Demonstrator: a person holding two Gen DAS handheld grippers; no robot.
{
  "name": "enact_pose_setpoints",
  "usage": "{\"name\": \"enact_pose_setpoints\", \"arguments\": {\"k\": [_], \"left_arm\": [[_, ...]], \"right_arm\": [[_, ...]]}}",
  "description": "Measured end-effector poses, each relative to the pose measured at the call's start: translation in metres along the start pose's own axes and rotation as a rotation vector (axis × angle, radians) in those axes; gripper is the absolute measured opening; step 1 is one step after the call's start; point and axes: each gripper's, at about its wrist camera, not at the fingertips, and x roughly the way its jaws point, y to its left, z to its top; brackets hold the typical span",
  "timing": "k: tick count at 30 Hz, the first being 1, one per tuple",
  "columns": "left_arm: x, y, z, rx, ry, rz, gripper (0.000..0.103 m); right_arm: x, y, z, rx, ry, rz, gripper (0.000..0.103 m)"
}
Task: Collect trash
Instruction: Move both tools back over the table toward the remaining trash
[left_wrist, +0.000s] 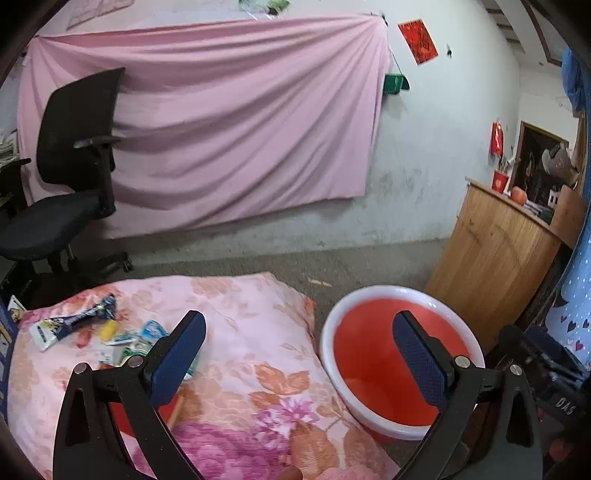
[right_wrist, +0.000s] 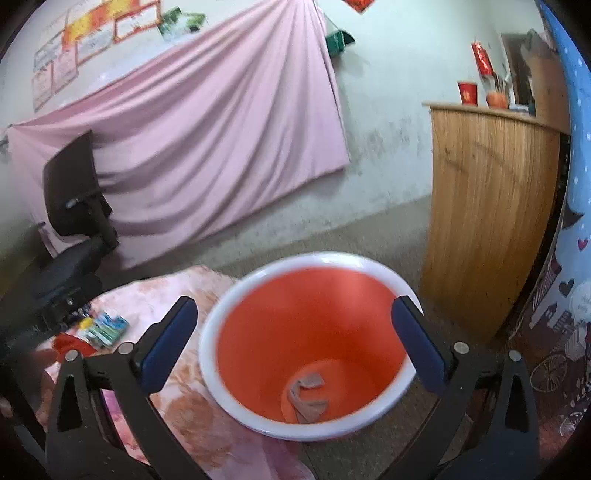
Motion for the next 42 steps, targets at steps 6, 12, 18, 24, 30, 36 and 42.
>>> {"name": "enact_pose_setpoints", "arguments": {"k": [6, 12, 18, 24, 30, 36, 42], "left_arm": [[-0.039, 0.022, 0.005, -0.008, -0.128, 0.064, 0.101], [-0.083, 0.057, 0.008, -0.036, -0.239, 0.109, 0.102], [-0.131, 0.092, 0.006, -0.026, -0.345, 0.187, 0.102], [-0.171, 0.123, -0.003, -0.014, -0.426, 0.261, 0.102], [-0.189, 0.153, -0.024, -0.018, -0.453, 0.307, 0.102], [-0.168, 0.172, -0.04, -0.035, -0.344, 0.307, 0.102], [-0.122, 0.178, -0.054, -0.076, -0.147, 0.286, 0.101]], "right_arm": [[-0.024, 0.029, 0.011, -0.029, -0.118, 0.042, 0.103], [-0.047, 0.063, 0.018, -0.055, -0.238, 0.085, 0.103], [-0.07, 0.101, 0.016, -0.087, -0.372, 0.155, 0.103], [-0.085, 0.14, 0.014, -0.116, -0.472, 0.236, 0.103], [-0.082, 0.173, 0.005, -0.168, -0.504, 0.303, 0.103], [-0.054, 0.195, -0.012, -0.257, -0.411, 0.344, 0.103], [-0.01, 0.193, -0.021, -0.287, -0.223, 0.348, 0.103]]}}
